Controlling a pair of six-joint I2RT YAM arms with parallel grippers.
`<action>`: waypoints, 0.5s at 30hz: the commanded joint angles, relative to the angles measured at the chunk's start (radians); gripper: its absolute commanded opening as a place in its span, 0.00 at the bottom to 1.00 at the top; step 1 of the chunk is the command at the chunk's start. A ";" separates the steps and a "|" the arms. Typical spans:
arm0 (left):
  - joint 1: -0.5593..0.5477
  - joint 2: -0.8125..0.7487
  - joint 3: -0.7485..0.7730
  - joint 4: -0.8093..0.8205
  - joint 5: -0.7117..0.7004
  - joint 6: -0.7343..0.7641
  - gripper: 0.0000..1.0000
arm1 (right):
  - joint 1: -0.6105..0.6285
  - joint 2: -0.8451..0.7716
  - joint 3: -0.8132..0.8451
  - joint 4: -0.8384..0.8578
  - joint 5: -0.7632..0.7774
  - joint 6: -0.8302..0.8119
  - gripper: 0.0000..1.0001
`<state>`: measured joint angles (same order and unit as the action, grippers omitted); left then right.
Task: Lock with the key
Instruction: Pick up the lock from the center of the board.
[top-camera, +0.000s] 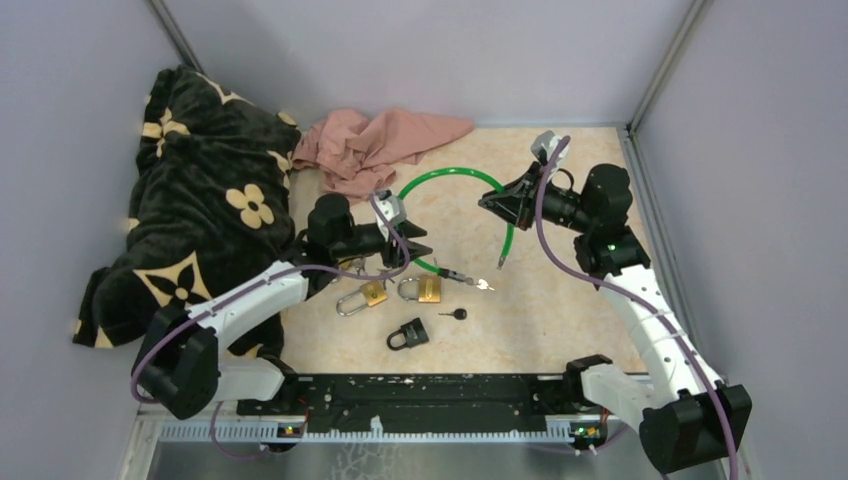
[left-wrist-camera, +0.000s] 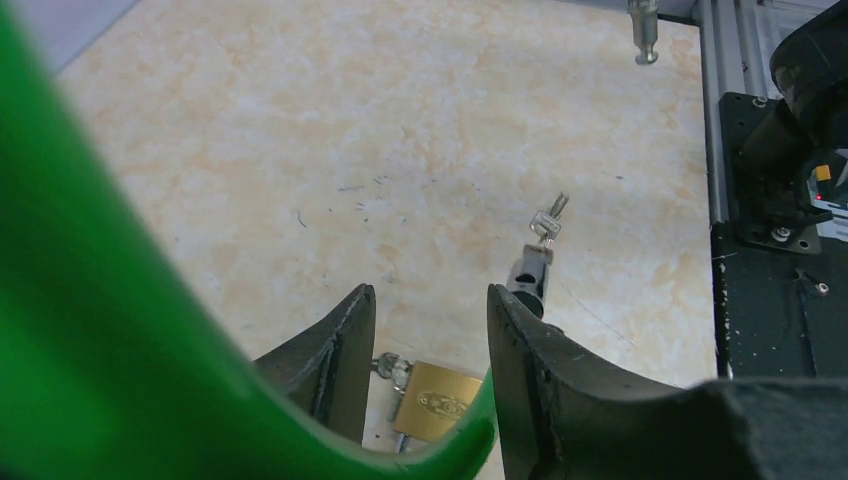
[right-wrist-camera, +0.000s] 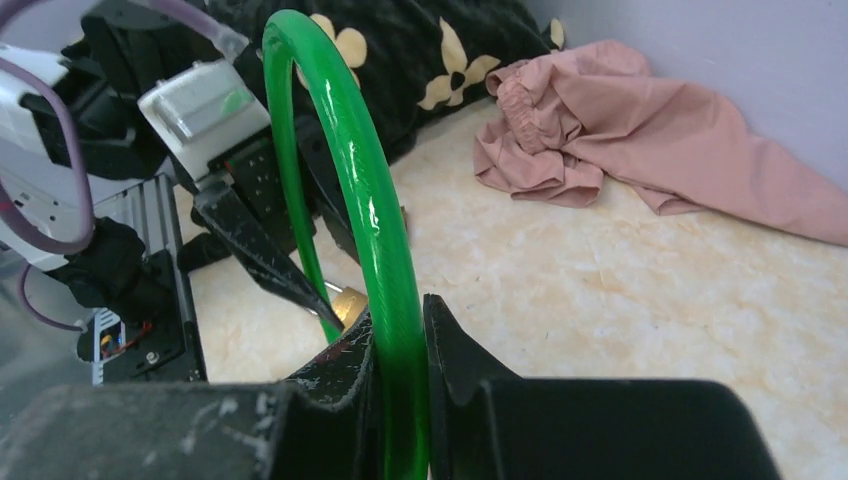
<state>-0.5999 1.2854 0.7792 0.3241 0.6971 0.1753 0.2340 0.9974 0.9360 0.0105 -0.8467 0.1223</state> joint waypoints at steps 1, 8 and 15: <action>-0.006 -0.030 -0.101 0.248 0.032 -0.110 0.52 | 0.005 0.011 0.061 0.204 -0.069 0.068 0.00; -0.006 -0.051 -0.221 0.429 0.020 -0.166 0.55 | 0.004 0.010 0.084 0.222 -0.061 0.092 0.00; -0.008 -0.061 -0.304 0.537 0.030 -0.256 0.63 | 0.004 0.028 0.115 0.233 -0.063 0.107 0.00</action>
<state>-0.6006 1.2407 0.5087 0.7322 0.7086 -0.0097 0.2337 1.0225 0.9646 0.1303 -0.8963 0.1970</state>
